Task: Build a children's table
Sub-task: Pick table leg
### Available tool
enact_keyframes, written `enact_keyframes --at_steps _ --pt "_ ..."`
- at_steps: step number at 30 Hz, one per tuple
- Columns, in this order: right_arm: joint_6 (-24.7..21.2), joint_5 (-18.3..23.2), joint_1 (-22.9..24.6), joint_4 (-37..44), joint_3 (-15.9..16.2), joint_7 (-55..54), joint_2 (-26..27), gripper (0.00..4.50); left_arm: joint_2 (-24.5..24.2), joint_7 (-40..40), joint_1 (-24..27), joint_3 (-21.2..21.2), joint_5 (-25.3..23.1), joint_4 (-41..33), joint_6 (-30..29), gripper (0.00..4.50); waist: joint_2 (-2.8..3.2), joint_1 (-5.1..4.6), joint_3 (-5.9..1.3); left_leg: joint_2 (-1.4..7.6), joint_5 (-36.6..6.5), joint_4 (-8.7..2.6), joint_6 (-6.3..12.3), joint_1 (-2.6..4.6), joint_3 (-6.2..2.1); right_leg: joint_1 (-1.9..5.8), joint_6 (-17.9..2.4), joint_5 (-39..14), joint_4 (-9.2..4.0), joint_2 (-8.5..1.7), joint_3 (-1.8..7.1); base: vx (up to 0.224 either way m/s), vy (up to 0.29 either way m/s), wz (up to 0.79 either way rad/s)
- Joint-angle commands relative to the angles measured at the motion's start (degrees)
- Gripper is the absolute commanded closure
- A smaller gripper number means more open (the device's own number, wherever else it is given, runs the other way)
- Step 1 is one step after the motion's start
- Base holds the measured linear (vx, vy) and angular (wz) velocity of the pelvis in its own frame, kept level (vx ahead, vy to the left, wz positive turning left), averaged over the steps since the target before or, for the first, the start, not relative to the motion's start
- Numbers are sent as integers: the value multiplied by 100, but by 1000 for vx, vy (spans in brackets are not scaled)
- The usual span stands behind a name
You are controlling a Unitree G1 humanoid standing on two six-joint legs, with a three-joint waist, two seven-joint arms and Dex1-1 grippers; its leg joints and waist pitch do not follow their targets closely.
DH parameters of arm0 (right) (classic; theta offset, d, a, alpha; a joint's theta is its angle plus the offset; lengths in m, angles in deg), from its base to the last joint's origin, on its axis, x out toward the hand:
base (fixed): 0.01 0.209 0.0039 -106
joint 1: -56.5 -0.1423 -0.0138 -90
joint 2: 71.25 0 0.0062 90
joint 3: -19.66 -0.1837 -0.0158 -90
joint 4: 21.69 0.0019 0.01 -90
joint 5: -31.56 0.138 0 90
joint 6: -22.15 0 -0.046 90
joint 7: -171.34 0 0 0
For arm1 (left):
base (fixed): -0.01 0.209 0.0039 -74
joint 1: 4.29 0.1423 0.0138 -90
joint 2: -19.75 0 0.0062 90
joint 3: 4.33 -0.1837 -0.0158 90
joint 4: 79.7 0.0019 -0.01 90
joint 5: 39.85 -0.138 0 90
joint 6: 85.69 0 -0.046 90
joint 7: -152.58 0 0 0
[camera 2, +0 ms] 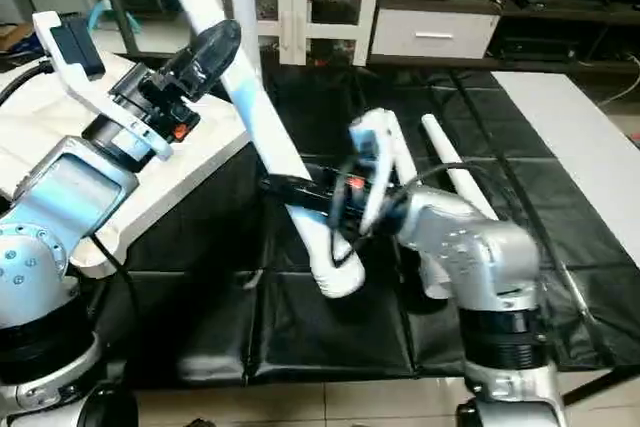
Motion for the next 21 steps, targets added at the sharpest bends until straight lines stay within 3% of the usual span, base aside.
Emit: enact_keyframes --at_steps 1,3,6,9,11,15,17,18,19,21 --pt "107 -34 -20 198 29 -80 -21 271 -17 66 -10 -52 14 39 -70 0 -10 -1 -360 159 -910 -508 -202 94 -47 239 -904 -1373 -446 -138 98 0 0 0" --pt "193 -97 8 204 112 -67 -69 271 -27 81 7 -66 18 28 -77 0 -15 0 -365 160 -860 -505 -184 87 -45 250 -936 -1238 -432 -138 99 0 0 0" --pt "653 -544 45 138 371 -194 -163 271 -66 139 35 -94 9 4 -65 0 -22 2 -368 161 -787 -495 -179 76 -39 257 -974 -1112 -421 -146 102 0 0 0" --pt "1468 -1270 43 -14 661 -565 -122 271 -110 244 19 -83 -7 -13 -25 0 -21 -7 -362 158 -841 -495 -240 72 -29 244 -950 -1189 -430 -149 107 0 0 0" --pt "2336 -1998 -3 -212 1026 -936 -128 271 -124 362 -12 -71 -98 39 20 0 -24 -23 -356 156 -913 -497 -285 68 -29 235 -919 -1272 -439 -148 107 0 0 0" --pt "3014 -2567 -136 -439 1174 -1618 17 271 -63 545 -65 6 -300 250 218 0 -25 -72 -356 142 -1051 -502 -297 69 -34 227 -871 -1344 -450 -133 109 0 0 0" --pt "3434 -2979 -168 -454 1461 -1729 -103 271 -48 593 -95 24 -448 357 385 0 -24 -72 -364 150 -1045 -503 -272 73 -38 238 -842 -1245 -437 -127 111 0 0 0" --pt "3434 -2979 -168 -454 1461 -1729 -103 271 -48 593 -95 24 -448 357 385 0 -31 -82 -366 141 -991 -497 -264 64 -34 252 -819 -1131 -432 -116 106 0 0 0" --pt "3817 -3368 -178 -502 1684 -1857 -190 271 -6 605 -141 60 -414 401 501 0 -17 -82 -368 141 -989 -495 -253 67 -36 249 -832 -1079 -419 -116 110 0 0 0" --pt "4148 -3702 -184 -554 1841 -2009 -232 271 41 582 -200 104 -319 425 602 0 -28 -79 -378 143 -857 -478 -254 62 -29 253 -895 -837 -401 -123 110 0 0 0"
